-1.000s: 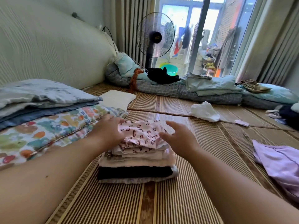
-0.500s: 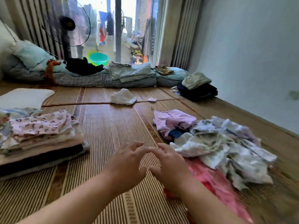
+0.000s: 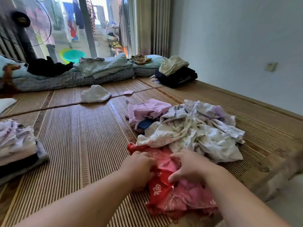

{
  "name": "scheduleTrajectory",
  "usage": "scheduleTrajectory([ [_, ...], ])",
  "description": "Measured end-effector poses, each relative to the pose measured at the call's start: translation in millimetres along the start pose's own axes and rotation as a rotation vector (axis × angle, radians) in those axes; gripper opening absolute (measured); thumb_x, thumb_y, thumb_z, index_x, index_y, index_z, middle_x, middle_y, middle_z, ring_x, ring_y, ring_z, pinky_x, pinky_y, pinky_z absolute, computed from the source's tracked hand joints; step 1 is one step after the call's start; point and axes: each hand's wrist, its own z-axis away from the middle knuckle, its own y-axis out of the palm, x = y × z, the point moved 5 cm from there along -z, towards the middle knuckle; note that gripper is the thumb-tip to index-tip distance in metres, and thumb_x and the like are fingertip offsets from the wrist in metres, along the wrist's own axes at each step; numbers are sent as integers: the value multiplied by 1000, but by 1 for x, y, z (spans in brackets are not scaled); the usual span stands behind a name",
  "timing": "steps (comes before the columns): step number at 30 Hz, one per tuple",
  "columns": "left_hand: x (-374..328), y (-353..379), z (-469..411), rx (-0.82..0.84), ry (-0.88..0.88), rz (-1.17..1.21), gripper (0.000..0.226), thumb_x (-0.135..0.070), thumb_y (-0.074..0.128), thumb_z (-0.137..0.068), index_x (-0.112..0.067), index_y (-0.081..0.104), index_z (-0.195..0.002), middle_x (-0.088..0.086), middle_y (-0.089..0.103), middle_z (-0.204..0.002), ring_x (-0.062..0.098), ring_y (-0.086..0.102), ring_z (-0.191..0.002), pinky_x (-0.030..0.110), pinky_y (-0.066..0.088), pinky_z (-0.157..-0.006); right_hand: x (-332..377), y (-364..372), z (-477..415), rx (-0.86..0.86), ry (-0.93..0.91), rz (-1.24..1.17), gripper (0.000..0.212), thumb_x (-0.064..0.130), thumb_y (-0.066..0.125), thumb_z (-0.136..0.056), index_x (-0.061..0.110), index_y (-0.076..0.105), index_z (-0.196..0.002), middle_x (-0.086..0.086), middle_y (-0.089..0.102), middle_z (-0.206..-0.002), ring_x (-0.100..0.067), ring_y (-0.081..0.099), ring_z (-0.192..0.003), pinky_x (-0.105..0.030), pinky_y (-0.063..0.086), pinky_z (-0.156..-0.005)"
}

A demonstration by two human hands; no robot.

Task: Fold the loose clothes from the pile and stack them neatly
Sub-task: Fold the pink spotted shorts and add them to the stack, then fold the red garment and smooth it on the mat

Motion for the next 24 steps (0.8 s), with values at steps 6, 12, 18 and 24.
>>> scheduleTrajectory([
  [6, 19, -49, -5, -53, -36, 160, 13, -31, 49, -94, -36, 55, -84, -11, 58, -85, 9, 56, -78, 26, 47, -63, 15, -1, 3, 142, -58, -177, 37, 48, 78, -64, 38, 70, -98, 13, 69, -98, -9, 65, -90, -27, 53, -77],
  [12, 59, -120, 37, -252, -162, 410, 23, -21, 54, -94, -30, 55, -73, -8, 57, -73, 4, 51, -64, 16, 33, -50, 46, -32, 8, -304, -81, -379, 15, 28, 63, -78, 24, 62, -63, 9, 63, -63, 0, 56, -57, -17, 35, -46],
  [18, 103, -192, 127, -481, -272, 659, 18, -13, 56, -93, -17, 64, -78, 3, 58, -70, 16, 51, -64, 28, 40, -59, 104, -31, 24, -396, -115, -1014, 14, 15, 63, -84, 9, 70, -73, -8, 67, -61, -16, 58, -51, -28, 46, -52],
  [24, 148, -219, 223, -524, -435, 499, 21, -35, 60, -91, -28, 69, -73, -8, 66, -65, 11, 60, -60, 26, 48, -59, 187, -30, 36, -236, -167, -1606, 11, 15, 57, -94, 6, 64, -93, -10, 64, -71, -21, 61, -56, -30, 51, -47],
])
